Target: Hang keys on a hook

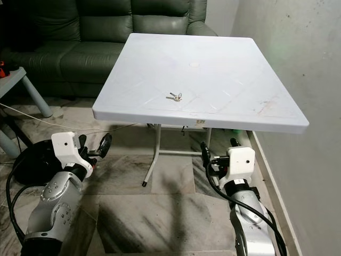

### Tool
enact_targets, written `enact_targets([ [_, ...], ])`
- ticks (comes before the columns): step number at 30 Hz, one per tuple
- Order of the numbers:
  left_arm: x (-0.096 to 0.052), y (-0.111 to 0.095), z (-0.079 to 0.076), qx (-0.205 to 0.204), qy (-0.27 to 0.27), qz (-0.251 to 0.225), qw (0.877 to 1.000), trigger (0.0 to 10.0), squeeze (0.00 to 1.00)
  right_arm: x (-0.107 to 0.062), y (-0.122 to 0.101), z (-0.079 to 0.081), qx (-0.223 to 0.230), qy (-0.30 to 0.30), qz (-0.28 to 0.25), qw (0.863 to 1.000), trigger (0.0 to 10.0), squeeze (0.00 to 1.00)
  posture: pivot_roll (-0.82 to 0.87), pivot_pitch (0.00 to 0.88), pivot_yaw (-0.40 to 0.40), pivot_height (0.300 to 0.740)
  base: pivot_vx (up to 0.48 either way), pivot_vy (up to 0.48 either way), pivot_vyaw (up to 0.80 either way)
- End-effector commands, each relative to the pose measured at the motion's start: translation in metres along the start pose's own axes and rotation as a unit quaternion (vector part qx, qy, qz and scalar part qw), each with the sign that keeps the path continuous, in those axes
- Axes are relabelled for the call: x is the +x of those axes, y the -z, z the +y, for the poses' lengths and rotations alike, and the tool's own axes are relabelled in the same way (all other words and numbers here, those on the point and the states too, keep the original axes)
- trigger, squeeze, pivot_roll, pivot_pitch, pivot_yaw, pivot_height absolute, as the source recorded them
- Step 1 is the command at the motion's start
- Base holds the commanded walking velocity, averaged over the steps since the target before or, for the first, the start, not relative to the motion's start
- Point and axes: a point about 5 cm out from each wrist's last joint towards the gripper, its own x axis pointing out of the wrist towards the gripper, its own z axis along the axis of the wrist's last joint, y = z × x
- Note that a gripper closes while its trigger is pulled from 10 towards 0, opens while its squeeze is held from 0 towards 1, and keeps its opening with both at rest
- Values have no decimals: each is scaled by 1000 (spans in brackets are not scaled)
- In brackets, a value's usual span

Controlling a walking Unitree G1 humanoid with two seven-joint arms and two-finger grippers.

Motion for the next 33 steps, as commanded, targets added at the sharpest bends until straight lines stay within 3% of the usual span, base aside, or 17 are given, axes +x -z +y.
enact_targets([
  [1,-1,-1,0,7,3,0,1000,10000,0,-1,-4,-2,1,4,-7,1000,10000,0,-10,46,-16,732,0,0,0],
  [15,-1,-4,-8,28,20,-9,999,10000,0,3,-7,-4,0,5,-14,1000,10000,0,-9,53,1,732,0,0,0],
  [28,-1,-8,-5,35,24,-13,999,10000,0,6,-9,-7,-5,3,-17,1000,10000,0,-2,57,6,732,0,0,0],
  [33,-2,-7,-4,19,27,-8,999,10000,0,7,-9,-8,-4,4,-18,1000,10000,0,0,57,2,732,0,0,0],
])
